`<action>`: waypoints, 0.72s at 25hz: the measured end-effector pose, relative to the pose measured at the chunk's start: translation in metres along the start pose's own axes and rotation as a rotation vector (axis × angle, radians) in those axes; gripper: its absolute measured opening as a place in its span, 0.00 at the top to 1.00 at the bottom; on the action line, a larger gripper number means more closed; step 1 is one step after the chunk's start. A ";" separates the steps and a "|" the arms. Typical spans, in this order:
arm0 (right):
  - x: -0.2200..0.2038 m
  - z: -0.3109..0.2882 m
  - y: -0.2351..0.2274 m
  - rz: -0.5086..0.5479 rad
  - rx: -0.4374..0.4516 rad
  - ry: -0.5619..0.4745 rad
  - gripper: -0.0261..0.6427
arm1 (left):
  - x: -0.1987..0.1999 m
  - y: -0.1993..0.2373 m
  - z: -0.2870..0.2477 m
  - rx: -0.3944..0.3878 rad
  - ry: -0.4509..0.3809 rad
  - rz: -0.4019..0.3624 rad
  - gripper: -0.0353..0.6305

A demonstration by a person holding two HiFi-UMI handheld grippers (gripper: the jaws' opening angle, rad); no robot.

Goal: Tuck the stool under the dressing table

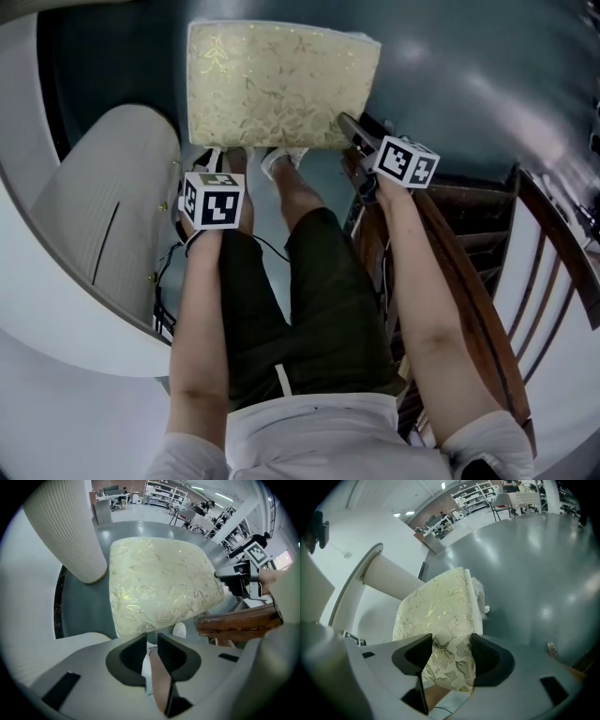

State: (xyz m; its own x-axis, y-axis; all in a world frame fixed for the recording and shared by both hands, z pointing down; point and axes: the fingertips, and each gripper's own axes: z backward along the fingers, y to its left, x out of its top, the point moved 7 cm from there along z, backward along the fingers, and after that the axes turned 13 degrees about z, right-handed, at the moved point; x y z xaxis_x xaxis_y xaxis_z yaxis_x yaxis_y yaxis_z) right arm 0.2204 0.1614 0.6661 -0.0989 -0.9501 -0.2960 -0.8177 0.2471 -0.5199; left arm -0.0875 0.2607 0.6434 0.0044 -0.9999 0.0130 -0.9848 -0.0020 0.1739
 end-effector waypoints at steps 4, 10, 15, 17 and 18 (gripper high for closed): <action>0.002 0.001 -0.001 0.026 0.028 0.020 0.58 | -0.006 -0.015 -0.020 0.004 0.044 0.011 0.85; 0.001 0.000 -0.002 0.035 0.042 0.031 0.59 | -0.002 -0.016 -0.032 0.024 0.002 0.073 0.92; -0.003 -0.001 -0.003 0.046 0.056 0.032 0.60 | -0.001 -0.008 -0.038 0.051 -0.008 0.154 0.94; -0.004 -0.001 -0.003 0.048 0.060 0.021 0.60 | 0.000 -0.008 -0.038 0.067 -0.015 0.169 0.94; -0.004 -0.001 -0.003 0.046 0.063 0.015 0.60 | 0.000 -0.008 -0.038 0.076 -0.016 0.175 0.94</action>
State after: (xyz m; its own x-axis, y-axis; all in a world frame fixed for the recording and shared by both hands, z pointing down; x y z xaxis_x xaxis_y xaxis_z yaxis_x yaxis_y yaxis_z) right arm 0.2231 0.1644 0.6696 -0.1449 -0.9401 -0.3087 -0.7749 0.3018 -0.5554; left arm -0.0728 0.2609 0.6790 -0.1699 -0.9852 0.0208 -0.9806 0.1711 0.0959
